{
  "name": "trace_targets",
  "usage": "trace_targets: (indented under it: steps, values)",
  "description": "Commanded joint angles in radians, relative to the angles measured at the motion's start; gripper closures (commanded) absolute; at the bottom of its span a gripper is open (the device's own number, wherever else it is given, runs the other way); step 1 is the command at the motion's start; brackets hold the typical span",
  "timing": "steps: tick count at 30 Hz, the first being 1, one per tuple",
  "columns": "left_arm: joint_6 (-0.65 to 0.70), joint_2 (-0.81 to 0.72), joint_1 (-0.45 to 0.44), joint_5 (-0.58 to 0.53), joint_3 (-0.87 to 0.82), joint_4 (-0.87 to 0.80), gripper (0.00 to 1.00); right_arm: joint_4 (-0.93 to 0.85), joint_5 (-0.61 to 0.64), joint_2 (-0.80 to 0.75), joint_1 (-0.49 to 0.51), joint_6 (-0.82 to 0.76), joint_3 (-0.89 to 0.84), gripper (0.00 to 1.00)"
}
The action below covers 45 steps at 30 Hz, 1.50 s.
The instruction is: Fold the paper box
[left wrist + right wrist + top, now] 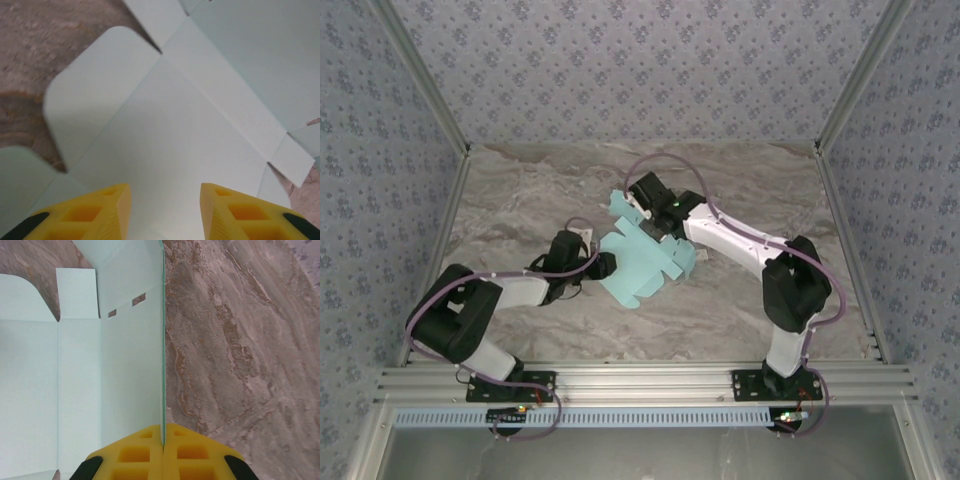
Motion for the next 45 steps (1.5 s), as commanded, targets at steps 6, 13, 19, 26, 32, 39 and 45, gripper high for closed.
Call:
trace_targets:
  steps: [6, 13, 19, 26, 32, 39, 45]
  values:
    - [-0.04, -0.017, 0.007, 0.006, -0.045, 0.0, 0.62, 0.084, 0.278, 0.067, 0.089, -0.136, -0.03, 1.0]
    - [-0.056, 0.017, 0.011, 0.012, -0.064, 0.055, 0.63, 0.314, 0.424, 0.073, 0.149, -0.287, -0.152, 1.0]
    - [-0.056, 0.036, 0.02, 0.018, -0.073, 0.073, 0.63, 0.578, 0.462, 0.06, 0.157, -0.447, -0.289, 1.0]
    - [-0.055, 0.065, 0.039, 0.026, -0.075, 0.085, 0.63, 0.788, 0.455, 0.063, 0.155, -0.59, -0.4, 1.0]
    - [-0.061, 0.082, 0.047, 0.035, -0.073, 0.096, 0.63, 0.916, 0.47, 0.09, 0.156, -0.67, -0.448, 1.0]
    - [-0.064, 0.092, 0.048, 0.045, -0.068, 0.1, 0.63, 1.041, 0.498, 0.144, 0.158, -0.744, -0.494, 1.0]
    - [-0.067, 0.089, 0.055, 0.053, -0.067, 0.1, 0.63, 1.091, 0.499, 0.158, 0.158, -0.764, -0.512, 1.0]
